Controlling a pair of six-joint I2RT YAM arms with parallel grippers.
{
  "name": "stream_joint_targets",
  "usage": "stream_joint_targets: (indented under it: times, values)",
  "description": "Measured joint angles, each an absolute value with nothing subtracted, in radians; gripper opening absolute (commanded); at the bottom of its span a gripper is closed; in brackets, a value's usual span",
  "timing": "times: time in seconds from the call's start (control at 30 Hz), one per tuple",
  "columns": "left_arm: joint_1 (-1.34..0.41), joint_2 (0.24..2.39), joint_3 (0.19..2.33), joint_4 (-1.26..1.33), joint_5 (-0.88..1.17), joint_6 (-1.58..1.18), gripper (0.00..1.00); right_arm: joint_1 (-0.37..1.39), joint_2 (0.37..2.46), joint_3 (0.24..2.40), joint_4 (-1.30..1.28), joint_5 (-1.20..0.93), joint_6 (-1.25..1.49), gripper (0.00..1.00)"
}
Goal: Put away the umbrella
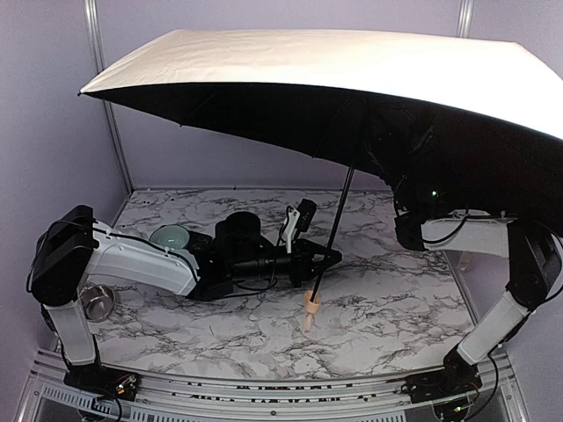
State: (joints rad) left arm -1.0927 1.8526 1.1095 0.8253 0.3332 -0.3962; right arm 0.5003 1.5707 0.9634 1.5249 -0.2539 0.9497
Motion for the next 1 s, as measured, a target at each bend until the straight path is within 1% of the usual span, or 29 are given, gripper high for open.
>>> stream_joint_targets:
  times: [0.37,0.53,0.73,0.77,0.8,0.83,0.9,1.0]
  values:
    - [-1.092,1.853,1.110,0.825,0.334,-0.398,0.00,0.495,1.571,0.963,1.519,-0.274,0.955,0.00]
    - [-1.076,1.848,1.104,0.805,0.356,-0.400,0.00,0.488,1.552,0.966,1.448,-0.329,0.898,0.00]
    - [-1.069,1.829,1.102,0.779,0.373,-0.389,0.00,0.484,1.499,0.944,1.397,-0.333,0.837,0.01]
    - [-1.069,1.829,1.102,0.779,0.375,-0.388,0.00,0.484,1.498,0.944,1.397,-0.336,0.833,0.13]
    - [-1.068,1.829,1.102,0.779,0.376,-0.388,0.00,0.484,1.499,0.944,1.397,-0.335,0.833,0.22]
    - [-1.068,1.829,1.102,0.778,0.377,-0.389,0.00,0.484,1.499,0.942,1.397,-0.334,0.833,0.28]
    - [-1.069,1.829,1.102,0.776,0.383,-0.389,0.00,0.483,1.499,0.936,1.404,-0.332,0.818,0.34]
    - [-1.073,1.819,1.102,0.787,0.386,-0.397,0.00,0.478,1.499,0.922,1.392,-0.363,0.775,0.39]
